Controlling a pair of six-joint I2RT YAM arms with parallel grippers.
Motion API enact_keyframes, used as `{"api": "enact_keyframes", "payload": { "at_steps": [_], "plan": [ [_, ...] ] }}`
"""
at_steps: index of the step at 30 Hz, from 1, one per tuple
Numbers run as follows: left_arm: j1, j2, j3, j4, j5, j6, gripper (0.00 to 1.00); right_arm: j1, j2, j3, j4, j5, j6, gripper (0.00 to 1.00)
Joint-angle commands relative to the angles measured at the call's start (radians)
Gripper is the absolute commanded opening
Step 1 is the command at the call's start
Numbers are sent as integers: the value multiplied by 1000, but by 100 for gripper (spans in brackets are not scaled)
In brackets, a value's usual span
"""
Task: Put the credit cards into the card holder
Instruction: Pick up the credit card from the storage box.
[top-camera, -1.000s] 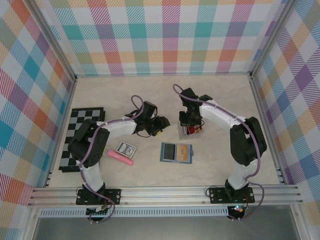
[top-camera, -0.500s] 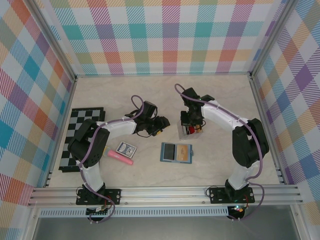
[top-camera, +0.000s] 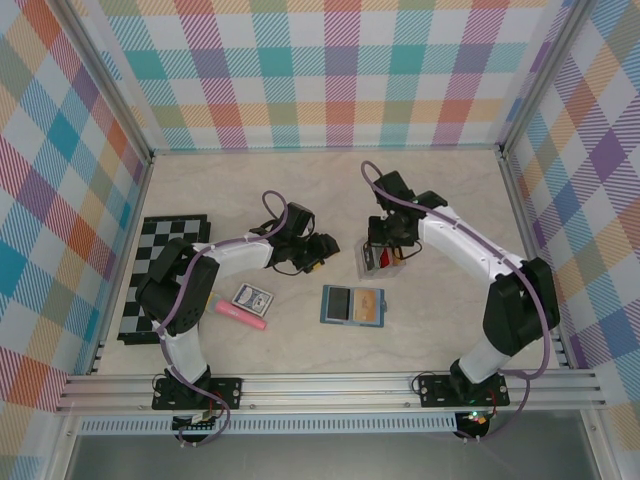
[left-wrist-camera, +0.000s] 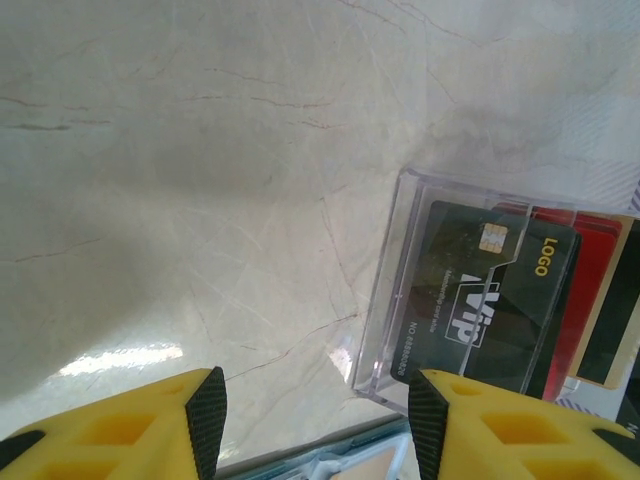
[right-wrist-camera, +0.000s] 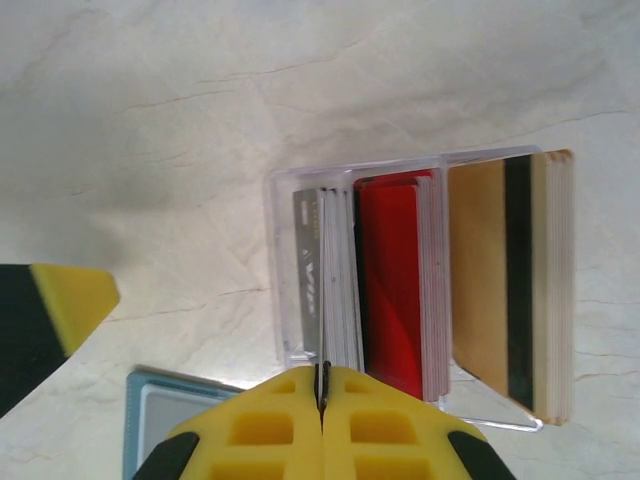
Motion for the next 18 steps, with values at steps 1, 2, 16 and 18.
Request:
{"api": "enact_keyframes", "payload": {
  "at_steps": [1, 2, 16, 18],
  "plan": [
    [8, -50, -10, -23, -3, 10, 53, -2, -9, -36, 53, -103, -9, 2],
    [7, -60, -15, -17, 1, 9, 53, -1, -11, -42, 63, -123, -3, 2],
    [-3, -264, -244, 392, 241, -126, 61, -8, -366, -366, 372, -413, 228, 4],
    [-11, -267, -261, 459, 271, -155, 63, -8, -403, -410, 423, -439, 275, 4]
  ]
}}
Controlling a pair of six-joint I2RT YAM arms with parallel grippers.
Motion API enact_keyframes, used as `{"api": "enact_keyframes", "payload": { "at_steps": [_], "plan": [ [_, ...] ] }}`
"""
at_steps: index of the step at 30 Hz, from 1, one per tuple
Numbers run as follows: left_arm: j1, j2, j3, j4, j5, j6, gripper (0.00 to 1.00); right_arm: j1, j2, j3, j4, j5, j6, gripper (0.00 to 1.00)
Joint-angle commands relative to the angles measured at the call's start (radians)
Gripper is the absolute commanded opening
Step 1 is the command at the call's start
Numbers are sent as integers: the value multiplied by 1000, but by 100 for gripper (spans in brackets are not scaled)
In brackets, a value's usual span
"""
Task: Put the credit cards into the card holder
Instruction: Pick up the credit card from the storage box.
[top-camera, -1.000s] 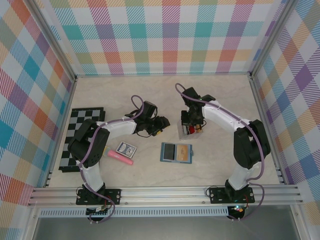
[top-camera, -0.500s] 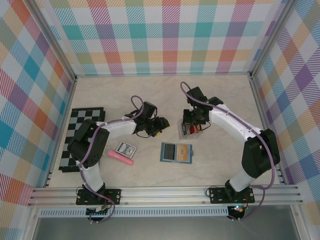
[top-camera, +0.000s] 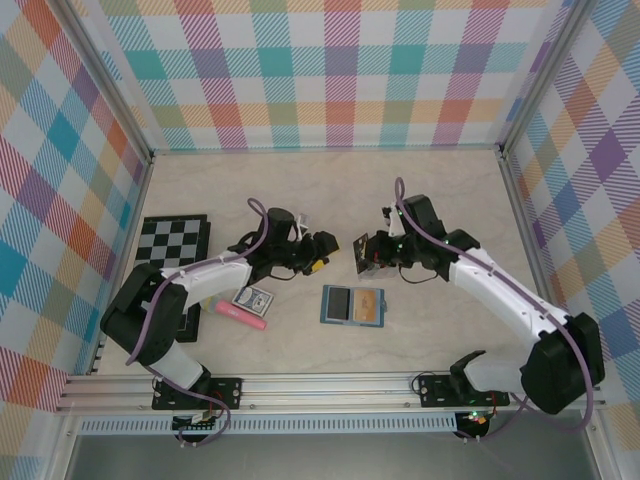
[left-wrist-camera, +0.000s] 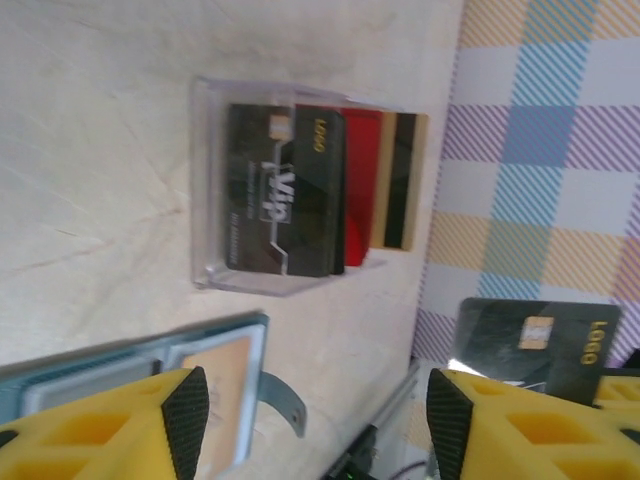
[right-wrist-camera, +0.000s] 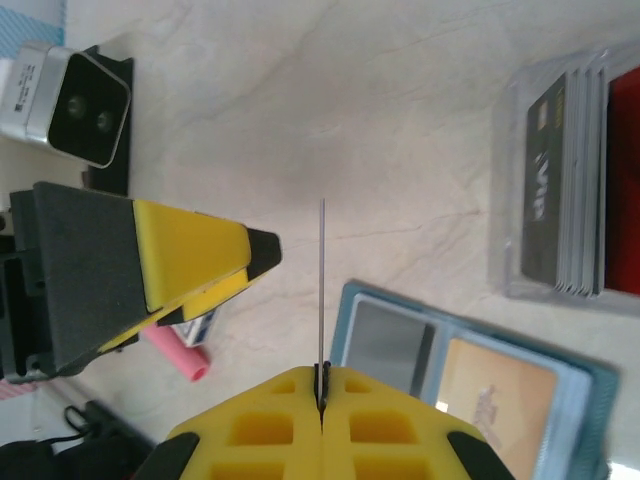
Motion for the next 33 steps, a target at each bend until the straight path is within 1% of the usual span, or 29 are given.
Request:
{"api": "enact_keyframes", "payload": {
  "at_steps": [1, 4, 8, 11, 13, 15, 20, 22, 25, 27, 30, 33],
  "plan": [
    [-13, -20, -32, 191, 105, -70, 63, -7, -53, -70, 125, -85, 122, 4],
    [-32, -1, -27, 258, 133, -100, 64, -6, -89, -111, 183, -100, 178, 5],
    [-50, 18, -14, 293, 146, -119, 63, -7, -113, -147, 252, -121, 231, 5],
    [-58, 29, -10, 341, 164, -142, 59, -7, -119, -157, 274, -123, 255, 6],
    [-60, 30, -13, 359, 168, -149, 52, -7, -122, -169, 292, -117, 273, 6],
    [-61, 28, -14, 376, 176, -152, 42, -8, -126, -189, 331, -120, 304, 7],
    [-63, 15, -22, 408, 182, -164, 25, -15, -119, -230, 387, -118, 359, 8],
    [-63, 9, -25, 400, 173, -162, 15, -20, -121, -239, 394, -121, 368, 10],
    [-60, 6, -27, 385, 166, -154, 3, -31, -127, -240, 387, -144, 356, 14],
    [-57, 4, -22, 375, 170, -141, 0, -45, -129, -235, 377, -177, 336, 18],
    [-49, 1, -14, 345, 182, -118, 0, -68, -139, -226, 345, -222, 294, 24],
    [-41, 5, -4, 341, 212, -104, 0, -97, -138, -225, 351, -287, 271, 26]
  ]
}}
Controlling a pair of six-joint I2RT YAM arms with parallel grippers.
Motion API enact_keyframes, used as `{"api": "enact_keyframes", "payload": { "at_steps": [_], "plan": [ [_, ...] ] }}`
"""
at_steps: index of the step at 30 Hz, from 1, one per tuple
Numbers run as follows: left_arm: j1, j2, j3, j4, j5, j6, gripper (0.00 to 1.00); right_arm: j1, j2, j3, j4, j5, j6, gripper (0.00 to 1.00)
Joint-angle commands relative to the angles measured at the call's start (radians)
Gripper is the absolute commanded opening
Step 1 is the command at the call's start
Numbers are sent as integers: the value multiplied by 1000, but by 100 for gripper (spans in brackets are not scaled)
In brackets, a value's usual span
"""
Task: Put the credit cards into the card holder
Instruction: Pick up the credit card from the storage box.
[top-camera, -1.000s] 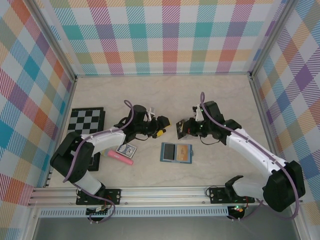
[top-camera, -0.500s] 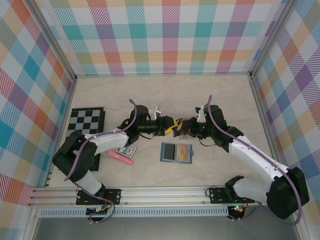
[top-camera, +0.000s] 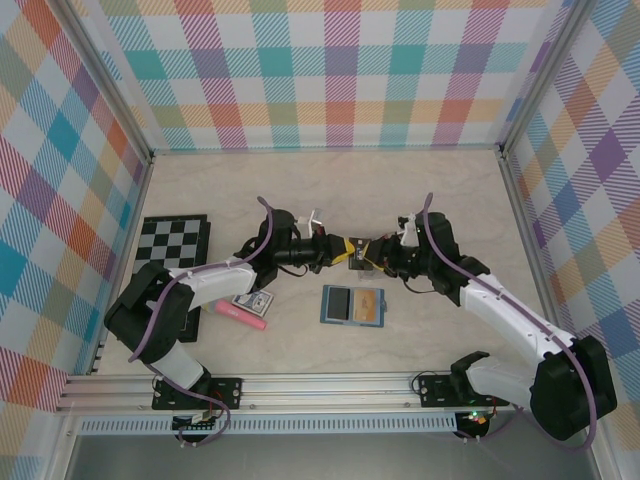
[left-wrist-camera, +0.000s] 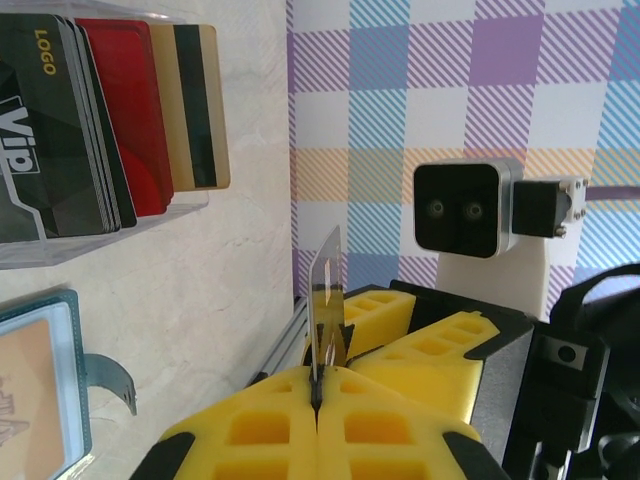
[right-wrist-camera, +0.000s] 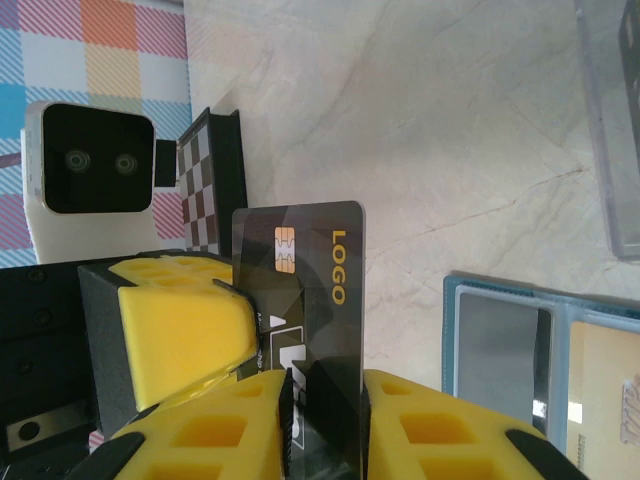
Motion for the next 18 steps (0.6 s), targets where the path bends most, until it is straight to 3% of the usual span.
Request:
{"api": "enact_keyframes", "payload": {
  "at_steps": [1, 10, 15, 18],
  "plan": [
    [9, -14, 30, -5, 57, 36, 0, -27, -17, 12, 27, -123, -54, 26],
    [10, 3, 64, -53, 137, 98, 0, -65, 8, 19, 24, -200, -103, 23],
    [12, 7, 67, -89, 136, 120, 0, -73, 18, 23, 34, -249, -128, 12],
    [12, 3, 79, -188, 102, 166, 9, -73, 11, 36, -23, -226, -164, 7]
  ]
}}
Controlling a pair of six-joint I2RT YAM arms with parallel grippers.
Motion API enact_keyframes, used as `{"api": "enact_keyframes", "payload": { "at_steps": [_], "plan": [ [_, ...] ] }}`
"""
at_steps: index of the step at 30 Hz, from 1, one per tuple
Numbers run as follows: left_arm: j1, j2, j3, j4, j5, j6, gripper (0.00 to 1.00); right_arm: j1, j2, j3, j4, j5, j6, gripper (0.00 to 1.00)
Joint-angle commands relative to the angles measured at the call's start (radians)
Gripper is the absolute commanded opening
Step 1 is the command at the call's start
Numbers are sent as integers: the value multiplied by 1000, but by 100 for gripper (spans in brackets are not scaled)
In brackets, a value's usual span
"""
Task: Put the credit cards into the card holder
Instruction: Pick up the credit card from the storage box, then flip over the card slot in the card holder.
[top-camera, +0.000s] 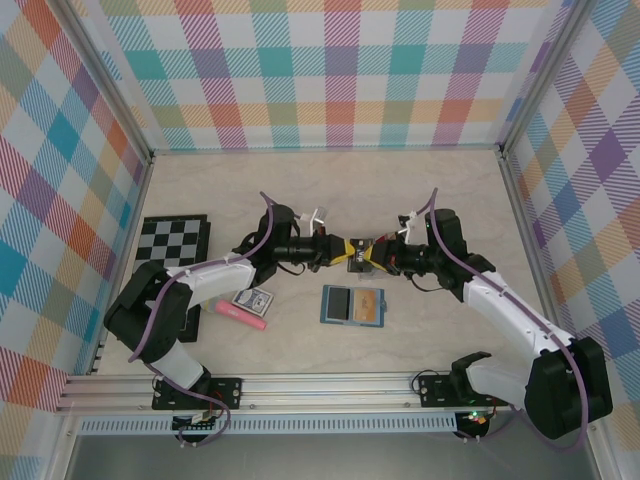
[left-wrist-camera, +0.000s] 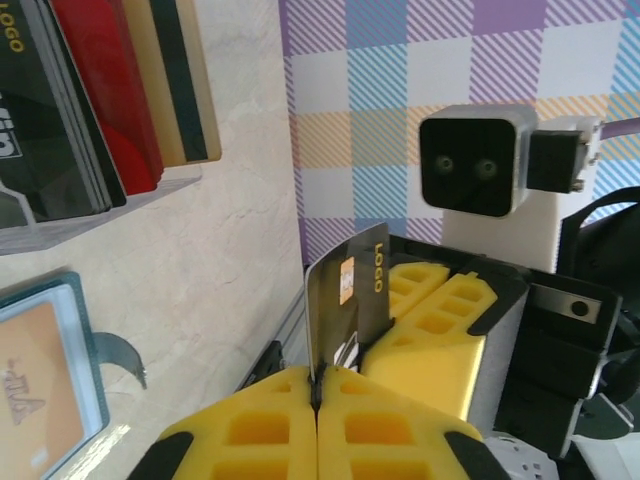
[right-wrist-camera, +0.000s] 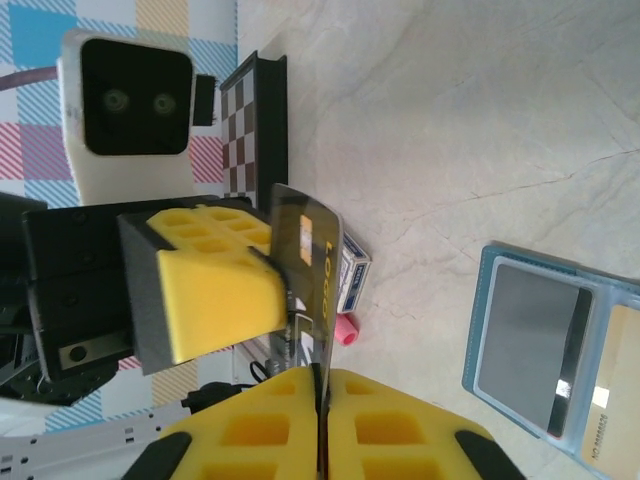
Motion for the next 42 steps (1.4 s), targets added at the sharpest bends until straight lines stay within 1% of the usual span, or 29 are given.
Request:
{"api": "enact_keyframes", "payload": {
  "at_steps": [1, 2, 4, 5, 8, 11, 12, 15, 18, 23, 28, 30, 35, 42],
  "plan": [
    [-3, -2, 41, -136, -8, 77, 21, 1, -6, 40, -67, 11, -83, 7],
    [-3, -7, 39, -175, -30, 92, 29, 1, -10, 48, -111, 37, -104, 6],
    [-2, -21, 37, -293, -98, 134, 39, 4, -18, 62, -231, 113, -150, 5],
    [-3, -28, 35, -340, -132, 151, 45, 8, -23, 69, -283, 160, -162, 5],
    [-15, -55, 26, -515, -265, 226, 56, 67, -40, 79, -425, 346, -179, 6],
    [-36, -67, 35, -671, -379, 292, 59, 184, -32, 79, -505, 523, -164, 6],
    [-41, -65, 35, -696, -395, 304, 60, 218, -24, 75, -511, 563, -156, 6],
    [-63, -49, 33, -734, -420, 324, 61, 297, 22, 66, -513, 630, -124, 6],
    [-84, -32, 30, -742, -435, 324, 62, 335, 65, 65, -523, 691, -91, 5],
    [-113, -5, 30, -750, -459, 326, 62, 335, 57, 26, -494, 725, -73, 5],
    [-125, 29, 35, -743, -457, 326, 61, 336, 75, 0, -442, 705, -68, 6],
    [-129, 41, 37, -741, -453, 327, 60, 336, 84, -4, -442, 715, -68, 6],
    [-135, 59, 41, -739, -452, 334, 58, 336, 81, -15, -440, 738, -85, 6],
    [-140, 87, 41, -721, -438, 335, 53, 336, 101, -43, -403, 731, -85, 6]
  ]
}}
